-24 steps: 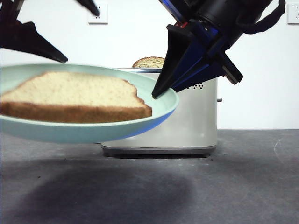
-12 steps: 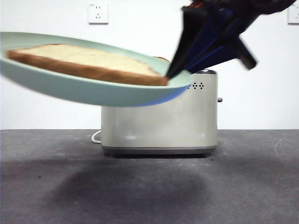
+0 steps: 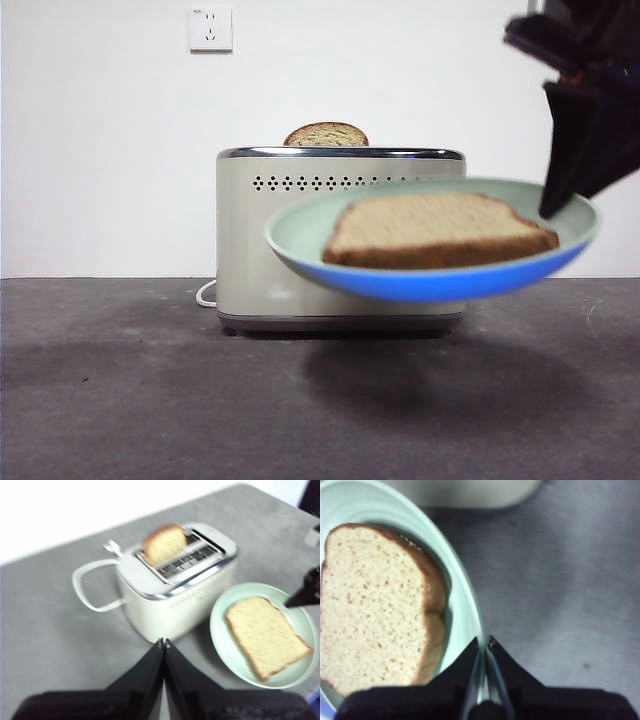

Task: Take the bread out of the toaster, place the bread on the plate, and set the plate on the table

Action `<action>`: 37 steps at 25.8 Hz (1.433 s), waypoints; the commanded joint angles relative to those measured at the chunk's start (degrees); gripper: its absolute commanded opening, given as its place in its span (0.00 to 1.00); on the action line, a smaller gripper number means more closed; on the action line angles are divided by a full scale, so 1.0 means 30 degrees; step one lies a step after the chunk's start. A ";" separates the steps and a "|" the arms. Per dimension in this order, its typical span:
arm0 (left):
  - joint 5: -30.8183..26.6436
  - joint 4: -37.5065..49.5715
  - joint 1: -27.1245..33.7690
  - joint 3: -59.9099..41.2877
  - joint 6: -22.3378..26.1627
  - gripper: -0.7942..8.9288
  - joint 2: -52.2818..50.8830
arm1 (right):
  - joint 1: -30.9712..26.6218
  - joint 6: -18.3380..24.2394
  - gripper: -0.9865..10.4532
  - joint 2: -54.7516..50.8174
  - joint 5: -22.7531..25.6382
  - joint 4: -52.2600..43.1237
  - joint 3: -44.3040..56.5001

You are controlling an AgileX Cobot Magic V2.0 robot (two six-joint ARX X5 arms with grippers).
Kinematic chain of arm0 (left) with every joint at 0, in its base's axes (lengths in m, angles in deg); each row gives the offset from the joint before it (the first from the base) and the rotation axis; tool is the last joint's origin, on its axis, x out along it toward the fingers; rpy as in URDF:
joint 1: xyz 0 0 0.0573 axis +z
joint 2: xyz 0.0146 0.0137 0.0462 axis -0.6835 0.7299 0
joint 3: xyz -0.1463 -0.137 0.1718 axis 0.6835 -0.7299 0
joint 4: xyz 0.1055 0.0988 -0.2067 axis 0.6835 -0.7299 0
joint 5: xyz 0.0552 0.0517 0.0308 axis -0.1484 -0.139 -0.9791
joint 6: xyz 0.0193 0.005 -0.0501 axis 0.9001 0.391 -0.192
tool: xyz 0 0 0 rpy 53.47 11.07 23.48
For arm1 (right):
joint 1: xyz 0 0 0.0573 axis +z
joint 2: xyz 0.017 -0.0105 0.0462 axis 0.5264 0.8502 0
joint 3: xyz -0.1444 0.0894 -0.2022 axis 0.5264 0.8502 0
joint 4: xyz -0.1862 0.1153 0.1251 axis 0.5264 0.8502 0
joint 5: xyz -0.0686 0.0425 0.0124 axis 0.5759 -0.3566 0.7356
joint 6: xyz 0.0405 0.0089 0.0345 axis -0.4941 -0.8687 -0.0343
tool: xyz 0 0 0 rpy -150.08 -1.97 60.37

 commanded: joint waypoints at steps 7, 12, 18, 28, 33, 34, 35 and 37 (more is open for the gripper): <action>-0.0860 -0.0685 0.0007 -0.0015 0.0291 0.07 -0.1370 | -0.0576 0.1013 0.07 0.3534 -0.0197 -0.0685 0.0087; -0.0838 -0.1610 0.0007 -0.0015 0.0291 0.07 -0.1413 | -0.0576 0.1144 0.07 0.5071 -0.0189 -0.1297 0.0102; -0.0823 -0.1712 0.0007 -0.0015 0.0204 0.07 -0.1413 | -0.0576 0.1370 0.07 0.6856 -0.0168 -0.1792 0.0197; -0.0816 -0.1829 0.0007 -0.0015 0.0146 0.07 -0.1413 | -0.0576 0.1508 0.22 0.7730 -0.0087 -0.2419 0.0393; -0.0816 -0.1865 0.0015 -0.0015 0.0146 0.07 -0.1413 | -0.0568 0.1719 0.54 0.7563 -0.0109 -0.2506 0.0393; -0.0816 -0.1865 0.0007 -0.0015 0.0146 0.07 -0.1413 | -0.0568 0.1792 0.54 0.7388 -0.0160 -0.2492 0.0393; -0.0816 -0.1872 0.0007 -0.0015 0.0146 0.07 -0.1413 | -0.0568 0.1880 0.53 0.7096 -0.0248 -0.2426 0.0393; -0.0801 -0.1872 0.0007 -0.0015 0.0146 0.07 -0.1413 | -0.0568 0.1945 0.53 0.6156 -0.0233 -0.2229 0.0393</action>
